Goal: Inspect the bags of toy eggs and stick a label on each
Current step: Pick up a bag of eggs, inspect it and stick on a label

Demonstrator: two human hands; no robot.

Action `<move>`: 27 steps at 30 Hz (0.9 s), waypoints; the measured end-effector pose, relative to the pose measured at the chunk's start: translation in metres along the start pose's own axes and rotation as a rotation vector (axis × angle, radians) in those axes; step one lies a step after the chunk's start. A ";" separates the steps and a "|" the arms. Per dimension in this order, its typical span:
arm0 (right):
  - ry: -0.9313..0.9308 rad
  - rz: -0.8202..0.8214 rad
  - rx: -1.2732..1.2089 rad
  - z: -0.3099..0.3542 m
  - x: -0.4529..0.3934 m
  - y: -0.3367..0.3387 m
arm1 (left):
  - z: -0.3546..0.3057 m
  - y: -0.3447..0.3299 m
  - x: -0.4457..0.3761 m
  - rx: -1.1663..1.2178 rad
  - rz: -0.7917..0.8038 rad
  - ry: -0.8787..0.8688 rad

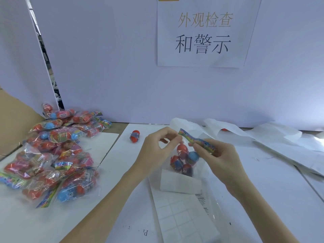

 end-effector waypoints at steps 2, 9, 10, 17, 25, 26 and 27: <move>-0.018 -0.084 -0.077 -0.002 0.000 0.003 | 0.000 0.000 0.000 0.033 0.060 0.052; -0.203 -0.022 -0.364 -0.007 -0.001 0.004 | 0.004 0.013 -0.005 0.340 0.042 0.204; -0.205 0.023 -0.324 -0.006 0.000 0.002 | 0.005 0.015 -0.006 0.342 0.056 0.212; 0.031 0.017 0.162 -0.002 0.003 -0.001 | 0.000 0.007 0.000 0.207 0.206 0.139; 0.024 0.008 0.098 0.002 0.002 0.001 | 0.001 0.011 -0.002 0.237 0.056 0.171; 0.000 -0.007 0.070 0.002 0.002 0.001 | 0.000 0.012 -0.001 0.274 0.028 0.164; -0.022 -0.009 0.046 0.003 0.001 0.001 | -0.001 0.013 -0.001 0.315 -0.002 0.159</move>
Point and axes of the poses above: each hand's wrist, its own x-axis away from the middle knuckle, its own y-axis out of the back of the hand, z = x × y, the point moved 3 cm from there along -x, towards the middle knuckle, and after that the axes turned 9 degrees about y, right-handed, at the moved point
